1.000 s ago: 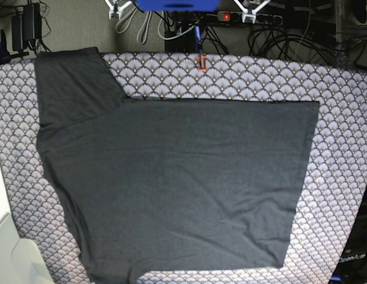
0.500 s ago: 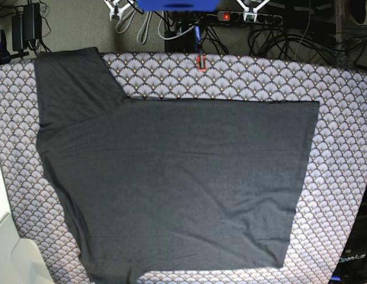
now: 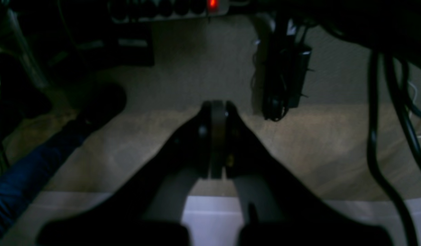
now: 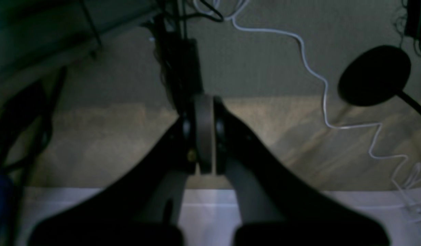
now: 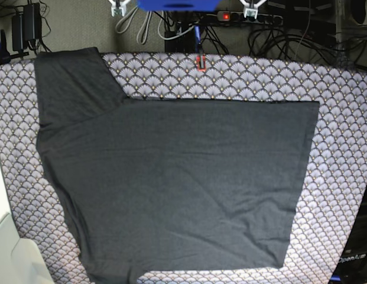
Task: Fold the T-shirt properly
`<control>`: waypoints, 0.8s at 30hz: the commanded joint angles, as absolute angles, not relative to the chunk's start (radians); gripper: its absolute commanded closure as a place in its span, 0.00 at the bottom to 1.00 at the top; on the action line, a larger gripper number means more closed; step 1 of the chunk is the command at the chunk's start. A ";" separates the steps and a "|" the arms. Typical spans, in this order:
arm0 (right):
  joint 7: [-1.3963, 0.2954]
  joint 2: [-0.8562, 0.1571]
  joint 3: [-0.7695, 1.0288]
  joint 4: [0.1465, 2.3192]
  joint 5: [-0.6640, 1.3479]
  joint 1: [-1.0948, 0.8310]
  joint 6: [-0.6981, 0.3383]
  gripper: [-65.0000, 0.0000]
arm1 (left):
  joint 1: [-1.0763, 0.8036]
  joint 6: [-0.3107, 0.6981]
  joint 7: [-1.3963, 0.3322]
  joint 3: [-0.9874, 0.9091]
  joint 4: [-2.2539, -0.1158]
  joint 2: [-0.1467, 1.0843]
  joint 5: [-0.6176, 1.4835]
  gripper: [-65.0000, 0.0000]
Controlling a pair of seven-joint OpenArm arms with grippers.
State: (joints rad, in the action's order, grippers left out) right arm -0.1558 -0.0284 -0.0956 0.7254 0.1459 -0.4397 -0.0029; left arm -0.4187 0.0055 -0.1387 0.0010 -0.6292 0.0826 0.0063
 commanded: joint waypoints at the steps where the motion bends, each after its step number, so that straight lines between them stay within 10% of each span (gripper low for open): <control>1: -0.151 -0.036 -0.097 0.759 0.148 -0.467 -0.004 1.00 | -0.450 0.004 -0.134 0.001 -0.667 0.087 0.008 1.00; 24: -0.160 -0.147 0.030 1.728 0.150 -1.063 -0.004 1.00 | -1.063 -0.005 -0.137 -0.088 -1.670 0.312 0.254 1.00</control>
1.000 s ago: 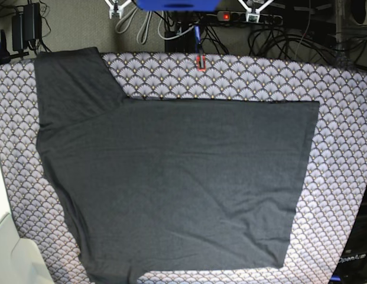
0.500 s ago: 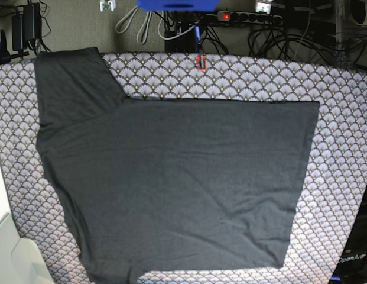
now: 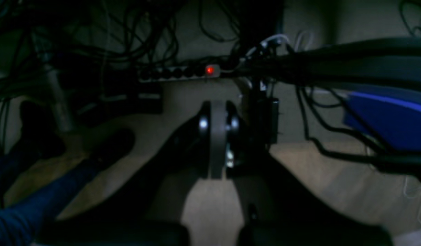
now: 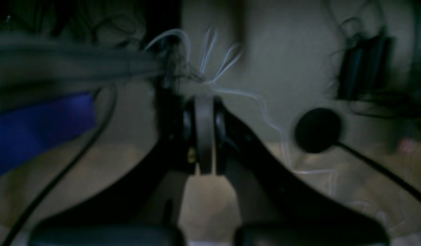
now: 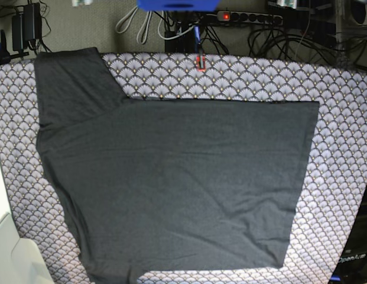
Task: Fold the T-shirt properly
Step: 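Move the right gripper down to the shirt's shoulder corner and grasp it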
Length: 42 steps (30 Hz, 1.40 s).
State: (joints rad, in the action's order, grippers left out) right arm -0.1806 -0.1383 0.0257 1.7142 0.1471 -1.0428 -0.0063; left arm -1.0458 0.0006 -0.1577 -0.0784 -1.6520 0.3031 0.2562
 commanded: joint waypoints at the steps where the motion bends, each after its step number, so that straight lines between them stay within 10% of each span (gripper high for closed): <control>1: -0.179 -0.147 0.053 1.778 0.150 -1.086 -0.004 1.00 | -1.084 -0.005 -0.137 -0.111 -1.716 0.306 0.254 1.00; 19: -0.463 -0.226 0.242 2.037 0.151 -0.923 -0.019 1.00 | -1.104 -0.002 -0.331 -0.255 -2.011 0.283 0.263 1.00; 31: -0.809 -0.197 0.558 2.031 0.151 -0.487 -0.478 0.99 | -1.067 -0.004 -0.332 -0.257 -2.011 0.282 0.265 1.00; 42: -0.915 -0.191 0.579 1.943 0.148 -0.389 -0.578 0.50 | -1.032 0.001 -0.334 -0.358 -2.008 0.191 0.265 0.99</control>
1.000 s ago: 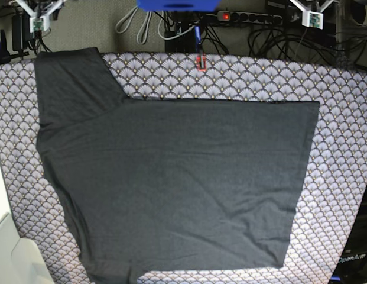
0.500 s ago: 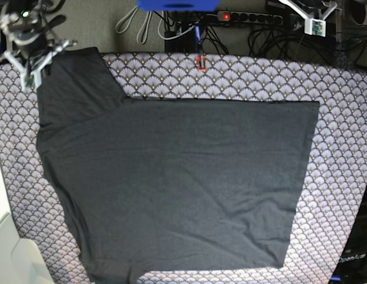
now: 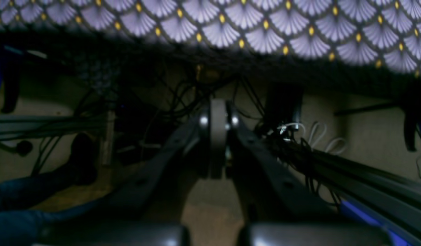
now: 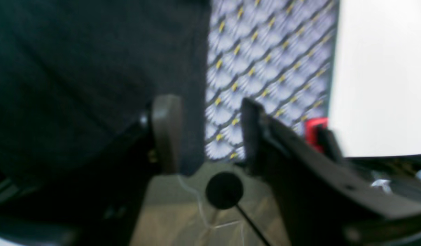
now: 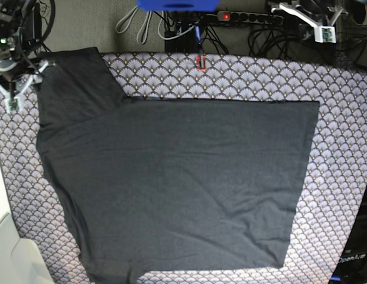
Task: Fold the T-shirt properly
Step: 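Move the right gripper down to the shirt's shoulder corner and grasp it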
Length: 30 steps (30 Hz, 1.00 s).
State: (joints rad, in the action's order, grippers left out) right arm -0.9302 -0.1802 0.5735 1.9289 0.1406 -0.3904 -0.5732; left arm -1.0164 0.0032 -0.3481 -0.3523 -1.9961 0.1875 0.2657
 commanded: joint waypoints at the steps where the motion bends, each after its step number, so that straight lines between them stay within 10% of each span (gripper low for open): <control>1: -0.914 -0.191 0.578 1.925 0.148 -0.389 -0.578 0.48 | -1.029 0.001 -0.334 -0.361 -2.008 0.191 0.265 0.99; 6: -0.912 -0.199 0.581 1.819 0.150 -0.352 -0.579 0.47 | -0.984 0.004 -0.410 -0.363 -2.006 0.197 0.265 0.94; 12: -0.905 -0.226 0.579 1.695 0.150 -0.320 -0.581 0.47 | -0.938 0.004 -0.490 -0.363 -2.005 0.188 0.265 0.64; 30: -0.837 -0.240 0.582 1.511 0.151 -0.309 -0.627 0.47 | -0.934 0.004 -0.490 -0.364 -2.012 0.196 0.265 0.63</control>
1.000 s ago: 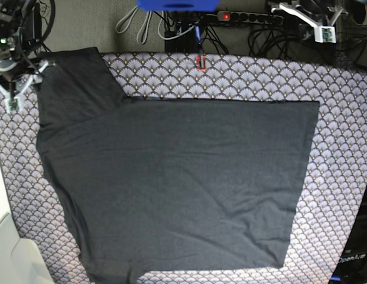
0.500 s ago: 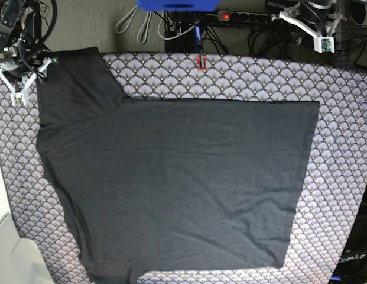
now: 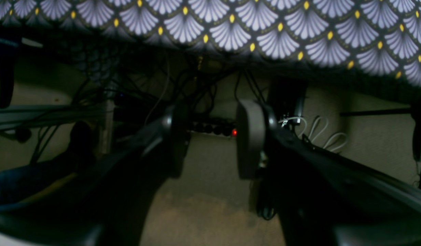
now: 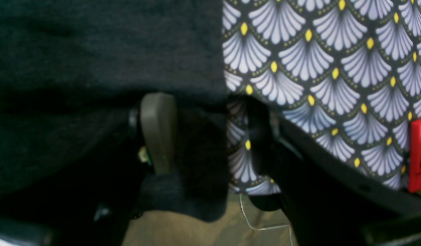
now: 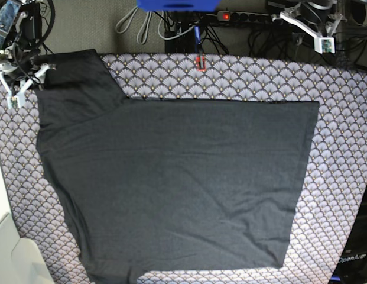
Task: Fold the T-shirt properly
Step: 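Move the right gripper down to the shirt's shoulder corner and grasp it, then move the left gripper to the other shoulder corner and grasp it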
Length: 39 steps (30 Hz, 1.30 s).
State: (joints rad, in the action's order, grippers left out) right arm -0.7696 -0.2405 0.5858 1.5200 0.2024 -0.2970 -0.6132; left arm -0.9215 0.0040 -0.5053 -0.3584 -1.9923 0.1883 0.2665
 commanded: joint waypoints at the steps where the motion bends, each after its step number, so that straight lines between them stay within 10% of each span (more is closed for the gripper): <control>1: -0.839 -0.240 0.582 1.511 0.151 -0.311 -0.656 0.48 | -0.934 0.004 -0.490 -0.364 -2.012 0.196 0.265 0.63; 11: -0.840 -0.220 0.584 1.511 0.151 -0.338 -0.698 1.00 | -0.926 0.004 -0.490 -0.472 -2.014 0.194 0.266 0.63; 28: -0.840 -0.219 0.584 1.593 0.151 -0.361 -0.698 1.00 | -0.619 0.005 -0.777 -0.958 -2.005 0.196 0.611 0.63; 39: -0.840 -0.206 0.582 1.593 0.151 -0.363 -0.698 1.00 | -0.452 0.097 -0.829 -0.863 -1.945 0.231 0.587 0.62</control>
State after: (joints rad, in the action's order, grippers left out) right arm -0.7925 -0.2100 0.5842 1.5955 0.1722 -0.3496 -0.6834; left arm -0.4477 0.1055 -0.8448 -0.8558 -1.9316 0.2222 0.5869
